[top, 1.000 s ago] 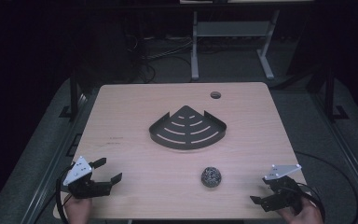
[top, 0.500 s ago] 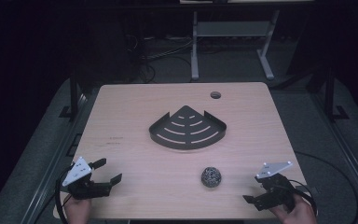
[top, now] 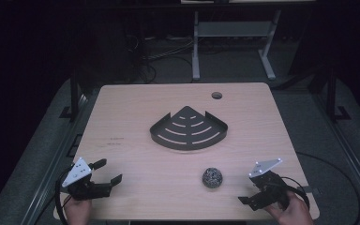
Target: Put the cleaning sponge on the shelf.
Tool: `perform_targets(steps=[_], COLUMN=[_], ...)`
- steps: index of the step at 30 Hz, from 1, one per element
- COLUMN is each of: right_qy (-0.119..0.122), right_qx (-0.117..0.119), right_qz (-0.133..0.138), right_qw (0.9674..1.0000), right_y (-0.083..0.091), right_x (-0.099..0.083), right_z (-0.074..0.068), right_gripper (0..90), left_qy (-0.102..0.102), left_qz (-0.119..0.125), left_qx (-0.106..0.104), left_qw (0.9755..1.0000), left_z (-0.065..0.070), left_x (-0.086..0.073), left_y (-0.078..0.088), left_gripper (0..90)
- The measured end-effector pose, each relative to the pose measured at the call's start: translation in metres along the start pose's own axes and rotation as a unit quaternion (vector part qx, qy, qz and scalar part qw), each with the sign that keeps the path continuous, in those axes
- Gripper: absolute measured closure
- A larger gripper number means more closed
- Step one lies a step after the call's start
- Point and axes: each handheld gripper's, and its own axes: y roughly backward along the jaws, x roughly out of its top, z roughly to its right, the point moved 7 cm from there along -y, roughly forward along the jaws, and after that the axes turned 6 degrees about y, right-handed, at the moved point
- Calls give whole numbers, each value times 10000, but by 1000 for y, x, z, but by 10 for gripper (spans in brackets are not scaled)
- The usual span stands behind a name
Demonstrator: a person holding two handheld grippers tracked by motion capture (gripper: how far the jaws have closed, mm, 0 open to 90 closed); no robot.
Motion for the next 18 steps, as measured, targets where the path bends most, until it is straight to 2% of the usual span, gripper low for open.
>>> perform_targets(steps=[18], right_qy=[218], right_qx=[104], right_qz=[-63], right_qw=[9997], right_y=[-7], right_x=[18], right_z=[-7], right_gripper=[156], left_qy=[2], left_qz=[12], left_qx=[6], left_qw=[10000], left_z=[-1], left_x=[0], left_y=[1], left_gripper=[137])
